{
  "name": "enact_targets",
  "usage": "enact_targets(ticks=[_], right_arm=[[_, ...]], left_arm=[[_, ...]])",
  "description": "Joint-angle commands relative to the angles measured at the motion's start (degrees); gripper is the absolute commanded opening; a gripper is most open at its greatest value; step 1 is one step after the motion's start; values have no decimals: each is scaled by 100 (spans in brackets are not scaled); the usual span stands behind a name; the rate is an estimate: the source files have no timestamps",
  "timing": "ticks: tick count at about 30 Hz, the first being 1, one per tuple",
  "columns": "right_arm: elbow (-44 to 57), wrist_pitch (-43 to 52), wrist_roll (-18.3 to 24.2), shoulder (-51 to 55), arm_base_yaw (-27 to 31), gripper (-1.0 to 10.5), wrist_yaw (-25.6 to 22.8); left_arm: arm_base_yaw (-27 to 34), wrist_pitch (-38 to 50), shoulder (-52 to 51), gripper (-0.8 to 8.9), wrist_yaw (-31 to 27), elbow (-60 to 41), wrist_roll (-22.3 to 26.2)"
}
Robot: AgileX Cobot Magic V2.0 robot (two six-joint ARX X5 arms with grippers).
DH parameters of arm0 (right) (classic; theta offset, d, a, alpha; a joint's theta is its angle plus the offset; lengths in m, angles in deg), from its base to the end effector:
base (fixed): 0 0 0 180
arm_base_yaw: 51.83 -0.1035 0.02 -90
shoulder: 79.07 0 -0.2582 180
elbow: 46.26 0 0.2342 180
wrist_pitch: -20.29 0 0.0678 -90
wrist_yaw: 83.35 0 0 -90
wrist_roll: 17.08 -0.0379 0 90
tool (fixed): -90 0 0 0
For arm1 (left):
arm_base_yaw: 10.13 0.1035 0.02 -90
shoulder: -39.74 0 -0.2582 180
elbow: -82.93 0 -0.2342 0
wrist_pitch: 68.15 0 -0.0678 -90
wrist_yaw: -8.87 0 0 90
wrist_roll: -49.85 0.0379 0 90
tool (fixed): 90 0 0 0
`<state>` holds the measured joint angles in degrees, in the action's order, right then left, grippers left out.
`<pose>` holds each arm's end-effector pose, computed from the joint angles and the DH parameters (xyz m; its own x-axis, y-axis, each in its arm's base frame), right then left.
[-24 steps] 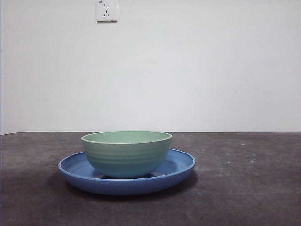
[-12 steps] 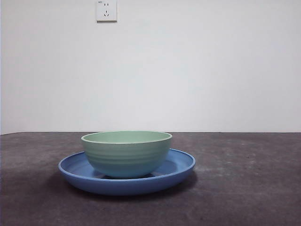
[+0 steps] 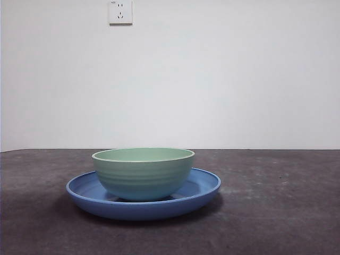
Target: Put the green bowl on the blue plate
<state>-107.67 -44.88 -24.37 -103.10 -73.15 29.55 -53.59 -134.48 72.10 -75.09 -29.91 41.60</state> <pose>0.0516 0.0360 0.3029 0.6177 0.6588 -0.4295 -0.5952 0.7486 0.2922 0.0583 -0.0608 0.3202 0.5429 -0.6594 -0.5200 0.6869 0.7049 -0.1768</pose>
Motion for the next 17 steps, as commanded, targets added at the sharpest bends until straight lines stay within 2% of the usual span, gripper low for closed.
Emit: enact_targets(ticks=[1,7,10,13,17], right_arm=[[-35,59,28,-15,-35,26,17],[-35,59,28,-15,-35,26,17],[-35,59,28,-15,-35,26,17],[-35,59,28,-15,-35,26,17],[-35,59,28,-15,-35,26,17]], left_arm=[[-44,46,17,6,17,46,70],[-7,37,-7,6,17,44,70],[208,33,-35,6,20,44,70],[638,42,-81,6,11,42,105],[1532,96,-251,7,7,-83,686]])
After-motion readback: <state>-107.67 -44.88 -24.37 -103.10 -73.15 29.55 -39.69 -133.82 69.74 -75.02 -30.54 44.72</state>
